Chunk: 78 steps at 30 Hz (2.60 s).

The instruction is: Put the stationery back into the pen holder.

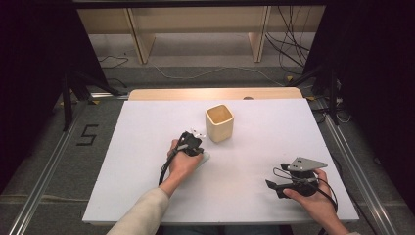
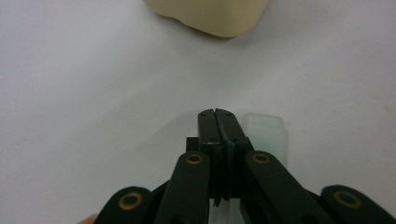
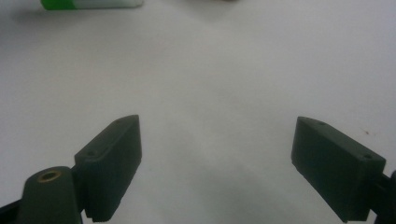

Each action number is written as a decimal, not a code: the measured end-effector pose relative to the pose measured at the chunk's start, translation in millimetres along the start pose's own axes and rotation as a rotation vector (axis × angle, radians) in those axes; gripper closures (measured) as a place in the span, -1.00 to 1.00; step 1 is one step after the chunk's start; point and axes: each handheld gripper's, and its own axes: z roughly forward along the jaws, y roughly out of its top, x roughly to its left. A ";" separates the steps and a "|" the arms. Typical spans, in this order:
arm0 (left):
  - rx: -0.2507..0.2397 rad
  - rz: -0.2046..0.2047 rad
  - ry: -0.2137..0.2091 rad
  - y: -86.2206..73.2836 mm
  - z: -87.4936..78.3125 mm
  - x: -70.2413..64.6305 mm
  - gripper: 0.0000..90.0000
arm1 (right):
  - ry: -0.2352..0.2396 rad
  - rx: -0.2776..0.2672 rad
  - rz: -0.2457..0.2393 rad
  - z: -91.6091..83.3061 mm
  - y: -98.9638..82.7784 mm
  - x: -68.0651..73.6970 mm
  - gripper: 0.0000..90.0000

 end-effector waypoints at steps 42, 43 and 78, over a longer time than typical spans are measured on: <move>0.065 0.256 -0.201 -40.5 -41.9 -64.8 1.00 | 0.002 0.009 -0.005 0.4 0.6 2.0 -0.62; 0.060 0.256 -0.202 -40.7 -43.2 -63.9 0.99 | 0.003 0.006 -0.004 0.6 0.5 2.2 -0.63; -0.171 -0.010 -0.033 -127.3 -122.1 8.4 -0.56 | 0.113 -0.001 -0.079 12.9 29.7 37.5 -0.51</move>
